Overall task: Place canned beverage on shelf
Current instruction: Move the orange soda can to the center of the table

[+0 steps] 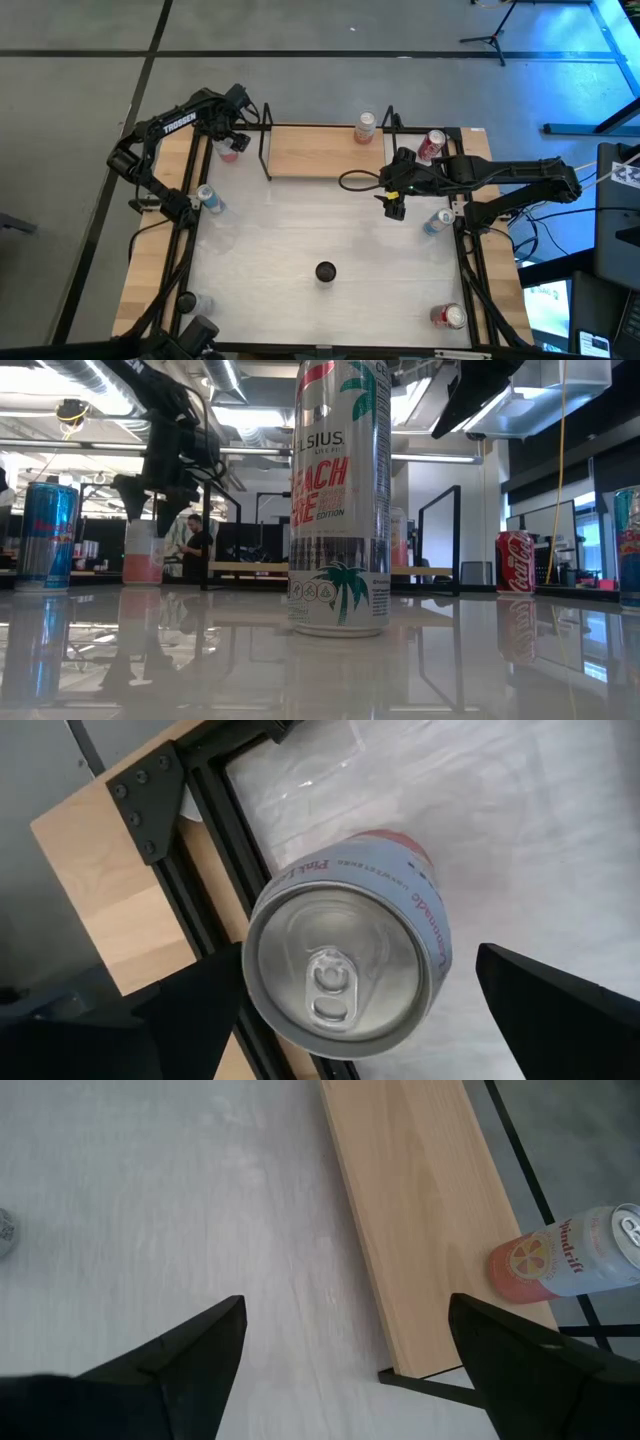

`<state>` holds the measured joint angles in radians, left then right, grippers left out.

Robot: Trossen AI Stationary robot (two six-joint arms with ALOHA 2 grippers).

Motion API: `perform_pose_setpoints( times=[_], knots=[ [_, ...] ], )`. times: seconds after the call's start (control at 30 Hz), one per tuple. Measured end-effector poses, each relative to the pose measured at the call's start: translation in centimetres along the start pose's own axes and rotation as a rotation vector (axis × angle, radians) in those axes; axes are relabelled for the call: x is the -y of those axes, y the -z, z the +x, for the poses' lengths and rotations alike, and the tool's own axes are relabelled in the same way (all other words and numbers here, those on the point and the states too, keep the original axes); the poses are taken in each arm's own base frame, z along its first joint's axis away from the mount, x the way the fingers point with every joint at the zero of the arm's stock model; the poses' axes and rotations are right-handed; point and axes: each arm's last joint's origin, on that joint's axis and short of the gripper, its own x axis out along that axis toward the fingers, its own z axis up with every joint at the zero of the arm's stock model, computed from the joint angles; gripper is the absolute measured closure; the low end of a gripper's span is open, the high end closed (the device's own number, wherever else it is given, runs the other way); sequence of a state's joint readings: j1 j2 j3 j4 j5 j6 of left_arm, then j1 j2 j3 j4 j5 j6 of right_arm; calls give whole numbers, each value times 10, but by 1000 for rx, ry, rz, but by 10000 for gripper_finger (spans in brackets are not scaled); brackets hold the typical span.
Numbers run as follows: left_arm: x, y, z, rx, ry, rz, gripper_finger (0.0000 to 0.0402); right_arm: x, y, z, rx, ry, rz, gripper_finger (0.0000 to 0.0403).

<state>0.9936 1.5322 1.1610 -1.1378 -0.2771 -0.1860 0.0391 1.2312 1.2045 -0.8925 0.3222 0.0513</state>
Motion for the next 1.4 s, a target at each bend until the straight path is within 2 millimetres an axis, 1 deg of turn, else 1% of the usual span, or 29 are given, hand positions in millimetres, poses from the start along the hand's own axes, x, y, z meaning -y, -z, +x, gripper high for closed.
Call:
perform_pose_setpoints(
  times=[0.1,0.33,0.43,0.7,0.9,1.1,1.23,1.4],
  knots=[
    [0,1,0,-6,2,9,59,0,0,0,0,0,0,59],
    [0,1,-1,-11,23,43,150,0,0,0,0,0,0,59],
    [0,2,-3,-13,30,64,166,0,0,0,0,0,0,59],
    [7,5,-4,-25,28,105,161,0,0,0,0,0,0,59],
    [9,5,-4,-24,56,98,156,0,0,0,0,0,2,59],
    [9,4,-3,-21,51,80,116,0,0,0,0,-1,3,59],
    [10,3,-2,-4,38,98,90,0,0,0,0,-1,3,59],
    [10,1,-2,6,49,90,78,0,0,0,0,-1,4,59]
  ],
)
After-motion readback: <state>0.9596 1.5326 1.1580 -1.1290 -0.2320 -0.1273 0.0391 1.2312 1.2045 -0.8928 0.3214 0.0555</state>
